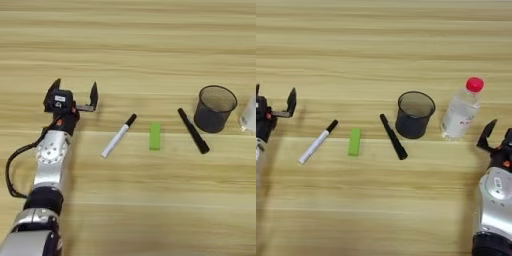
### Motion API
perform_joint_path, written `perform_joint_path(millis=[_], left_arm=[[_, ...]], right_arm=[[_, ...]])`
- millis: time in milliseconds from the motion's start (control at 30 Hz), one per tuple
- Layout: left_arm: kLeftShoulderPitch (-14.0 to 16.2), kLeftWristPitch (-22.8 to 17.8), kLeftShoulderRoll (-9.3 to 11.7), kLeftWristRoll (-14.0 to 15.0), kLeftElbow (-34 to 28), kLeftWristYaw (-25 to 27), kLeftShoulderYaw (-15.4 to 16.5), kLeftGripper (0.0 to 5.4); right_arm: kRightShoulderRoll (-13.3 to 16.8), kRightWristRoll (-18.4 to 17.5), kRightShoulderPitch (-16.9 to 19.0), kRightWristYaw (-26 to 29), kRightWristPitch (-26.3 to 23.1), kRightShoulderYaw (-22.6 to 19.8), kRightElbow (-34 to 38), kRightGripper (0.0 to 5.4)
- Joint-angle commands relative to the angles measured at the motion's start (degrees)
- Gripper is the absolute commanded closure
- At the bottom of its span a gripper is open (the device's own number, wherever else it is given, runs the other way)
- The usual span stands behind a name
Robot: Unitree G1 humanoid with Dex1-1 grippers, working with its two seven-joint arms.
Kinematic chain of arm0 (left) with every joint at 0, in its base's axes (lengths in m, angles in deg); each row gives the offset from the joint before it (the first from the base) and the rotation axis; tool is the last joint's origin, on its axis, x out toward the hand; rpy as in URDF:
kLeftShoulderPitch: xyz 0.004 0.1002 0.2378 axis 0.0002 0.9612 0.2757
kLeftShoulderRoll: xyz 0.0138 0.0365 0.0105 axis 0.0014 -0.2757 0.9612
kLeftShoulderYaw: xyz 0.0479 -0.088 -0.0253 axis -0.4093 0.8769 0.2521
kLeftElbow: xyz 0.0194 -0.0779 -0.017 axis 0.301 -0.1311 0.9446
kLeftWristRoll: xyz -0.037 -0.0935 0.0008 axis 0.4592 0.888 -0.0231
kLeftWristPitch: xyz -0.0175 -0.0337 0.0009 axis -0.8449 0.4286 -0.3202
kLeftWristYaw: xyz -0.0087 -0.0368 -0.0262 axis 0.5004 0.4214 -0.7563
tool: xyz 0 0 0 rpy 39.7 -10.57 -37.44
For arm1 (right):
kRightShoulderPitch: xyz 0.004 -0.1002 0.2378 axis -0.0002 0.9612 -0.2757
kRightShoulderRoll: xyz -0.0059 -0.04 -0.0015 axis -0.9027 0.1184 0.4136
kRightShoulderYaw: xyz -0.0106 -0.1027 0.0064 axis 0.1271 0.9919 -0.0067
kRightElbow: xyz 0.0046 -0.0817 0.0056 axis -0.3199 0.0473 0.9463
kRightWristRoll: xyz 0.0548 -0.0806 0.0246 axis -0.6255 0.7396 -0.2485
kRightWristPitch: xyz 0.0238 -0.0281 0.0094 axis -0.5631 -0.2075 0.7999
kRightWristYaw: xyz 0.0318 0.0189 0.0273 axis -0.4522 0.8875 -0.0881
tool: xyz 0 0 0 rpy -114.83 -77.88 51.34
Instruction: Move the objects on the table
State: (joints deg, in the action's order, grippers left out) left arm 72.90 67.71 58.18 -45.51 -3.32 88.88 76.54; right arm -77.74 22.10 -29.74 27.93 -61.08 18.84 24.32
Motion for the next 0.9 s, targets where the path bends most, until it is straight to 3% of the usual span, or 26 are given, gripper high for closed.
perform_joint_path(millis=[33, 133, 200, 300, 400, 533, 667, 900], left_arm=[[10.28, -11.79, 0.21, 2.86, -23.31, 6.94, -8.56, 0.00], [17.49, -22.69, 3.47, 4.88, -37.51, 13.30, -16.02, 0.00], [19.52, -28.22, 5.04, 6.15, -41.72, 15.98, -18.36, 0.00], [19.68, -35.46, 5.96, 7.44, -43.21, 18.04, -20.25, 0.00], [18.27, -43.05, 6.63, 6.37, -42.46, 19.10, -22.91, 0.00], [14.86, -45.92, 5.55, 4.07, -37.37, 18.69, -24.23, 0.00], [10.38, -44.51, 3.22, -0.48, -27.52, 16.42, -25.98, 0.00], [8.21, -42.61, 0.67, -3.13, -21.04, 15.97, -26.03, 0.00]], right_arm=[[-0.12, -0.41, -0.85, -0.34, -0.41, 0.62, -0.36, 0.02], [-0.49, -0.34, -0.84, -0.58, -0.47, 1.01, -0.19, 0.02], [-0.71, -0.30, -0.86, -0.73, -0.47, 1.21, -0.07, 0.02], [-0.90, -0.25, -0.97, -0.99, -0.42, 1.47, -0.08, 0.02], [-1.06, -0.30, -1.10, -1.51, -0.39, 1.67, 0.03, 0.02], [-1.72, -0.24, -0.93, -2.14, -0.47, 2.23, 0.83, 0.02], [-2.64, -0.23, -0.43, -2.61, -0.73, 2.68, 2.21, 0.02], [-3.64, -0.09, 0.12, -3.28, -1.18, 3.31, 3.79, 0.02]])
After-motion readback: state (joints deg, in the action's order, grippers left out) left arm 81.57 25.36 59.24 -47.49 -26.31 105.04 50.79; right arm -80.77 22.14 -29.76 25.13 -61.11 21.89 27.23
